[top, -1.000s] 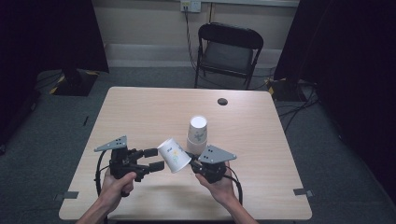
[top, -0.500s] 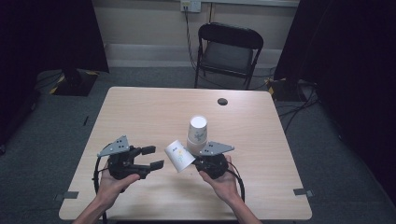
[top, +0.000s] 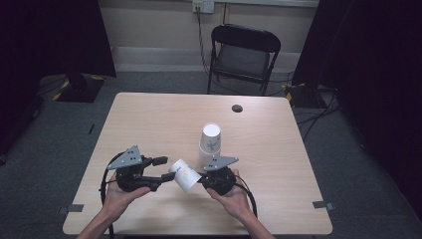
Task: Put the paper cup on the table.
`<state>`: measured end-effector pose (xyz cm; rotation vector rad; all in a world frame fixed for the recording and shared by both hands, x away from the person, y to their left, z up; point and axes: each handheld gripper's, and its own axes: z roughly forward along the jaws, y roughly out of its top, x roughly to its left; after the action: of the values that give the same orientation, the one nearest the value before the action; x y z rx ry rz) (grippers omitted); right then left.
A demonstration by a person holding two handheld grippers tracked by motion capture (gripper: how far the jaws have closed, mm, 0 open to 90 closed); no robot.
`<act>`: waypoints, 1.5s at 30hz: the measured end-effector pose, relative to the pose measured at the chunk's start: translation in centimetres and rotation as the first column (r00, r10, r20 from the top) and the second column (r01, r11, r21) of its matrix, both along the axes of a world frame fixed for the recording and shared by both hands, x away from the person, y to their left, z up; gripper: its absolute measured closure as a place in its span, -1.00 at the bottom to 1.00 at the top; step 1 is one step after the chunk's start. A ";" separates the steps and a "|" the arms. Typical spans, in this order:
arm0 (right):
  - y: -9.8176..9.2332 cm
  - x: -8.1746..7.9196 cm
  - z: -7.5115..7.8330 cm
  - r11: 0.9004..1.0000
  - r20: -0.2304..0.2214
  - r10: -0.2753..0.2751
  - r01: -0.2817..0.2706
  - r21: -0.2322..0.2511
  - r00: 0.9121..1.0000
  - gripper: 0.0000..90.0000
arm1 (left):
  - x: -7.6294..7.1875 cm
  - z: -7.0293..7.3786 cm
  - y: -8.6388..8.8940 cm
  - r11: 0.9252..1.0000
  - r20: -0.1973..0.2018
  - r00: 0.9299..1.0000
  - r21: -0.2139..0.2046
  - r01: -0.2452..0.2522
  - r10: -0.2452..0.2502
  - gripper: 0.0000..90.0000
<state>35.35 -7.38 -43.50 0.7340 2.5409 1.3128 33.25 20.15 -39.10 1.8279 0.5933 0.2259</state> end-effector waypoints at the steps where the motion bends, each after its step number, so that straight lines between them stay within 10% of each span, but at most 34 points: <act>1: 0.1 0.0 0.0 1.000 -0.008 0.007 -0.008 -0.008 1.000 0.95 | 0.0 0.0 -0.1 1.000 -0.002 1.000 0.002 -0.004 0.004 -0.17; 10: 0.8 -0.1 -0.3 0.998 -0.045 0.051 -0.053 -0.036 0.998 0.95 | 0.2 -0.5 -1.0 0.996 0.013 0.999 0.075 0.048 -0.049 -0.24; 19: 0.9 -0.1 -0.4 0.994 -0.092 0.084 -0.090 -0.063 0.992 0.95 | 0.3 -1.6 -2.2 0.974 0.005 0.991 0.182 0.133 -0.136 -0.43; 27: 1.1 -0.3 -0.4 0.989 -0.123 0.112 -0.123 -0.088 0.986 0.95 | 0.0 -2.0 -2.8 0.967 0.022 0.984 0.193 0.169 -0.176 -0.55; 45: 0.6 -0.1 0.1 0.991 -0.118 0.110 -0.118 -0.063 0.987 0.95 | -0.5 -3.2 -3.8 0.913 0.029 0.963 0.326 0.245 -0.269 -0.65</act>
<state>35.20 -6.77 -43.37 0.6774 2.7415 1.2412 32.77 16.34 -42.31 2.1800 0.2674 0.2194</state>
